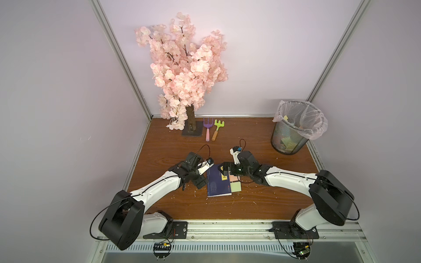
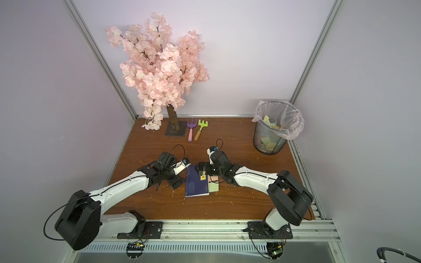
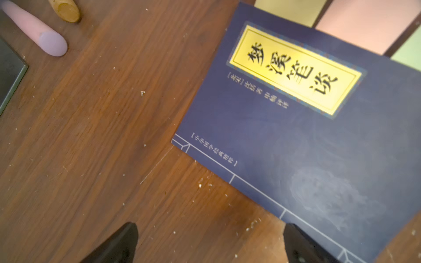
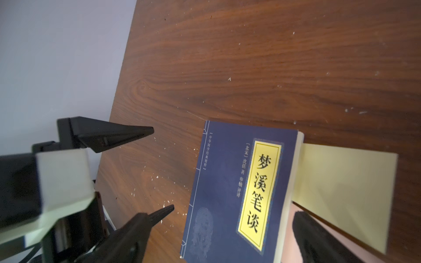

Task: Peel off the used sticky note
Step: Move the book to the center of the board, then open the book at the center of the board.

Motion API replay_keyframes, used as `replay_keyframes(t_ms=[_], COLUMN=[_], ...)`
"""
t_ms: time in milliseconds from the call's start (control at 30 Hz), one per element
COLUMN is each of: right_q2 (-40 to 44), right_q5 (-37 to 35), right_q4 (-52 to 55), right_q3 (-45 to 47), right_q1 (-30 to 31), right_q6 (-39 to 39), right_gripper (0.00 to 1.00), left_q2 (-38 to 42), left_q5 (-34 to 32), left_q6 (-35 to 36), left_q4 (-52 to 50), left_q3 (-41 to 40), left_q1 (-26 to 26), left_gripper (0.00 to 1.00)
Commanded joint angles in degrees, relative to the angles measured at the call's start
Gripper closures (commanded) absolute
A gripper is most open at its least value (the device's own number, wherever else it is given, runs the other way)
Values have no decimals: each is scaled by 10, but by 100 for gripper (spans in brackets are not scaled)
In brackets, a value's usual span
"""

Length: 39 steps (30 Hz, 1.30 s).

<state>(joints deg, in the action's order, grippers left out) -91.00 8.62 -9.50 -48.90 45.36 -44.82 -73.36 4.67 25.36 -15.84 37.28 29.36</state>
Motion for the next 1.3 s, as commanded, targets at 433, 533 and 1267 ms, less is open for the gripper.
replay_keyframes(t_ms=[433,533,1267], right_q2=[-73,-81,-113], right_q5=[20,25,80], right_q4=[-26,-24,-54], right_q3=[-33,-37,-44], right_q1=[-11,-12,-18], right_q6=[17,22,21], right_gripper=[1,1,4], left_q2=[-64,-63,-76], left_q5=[-42,-51,-67], left_q6=[-32,-30,-28], left_q4=[116,123,145], left_q3=[-49,-63,-89], left_q1=[5,5,5], left_gripper=[1,1,0])
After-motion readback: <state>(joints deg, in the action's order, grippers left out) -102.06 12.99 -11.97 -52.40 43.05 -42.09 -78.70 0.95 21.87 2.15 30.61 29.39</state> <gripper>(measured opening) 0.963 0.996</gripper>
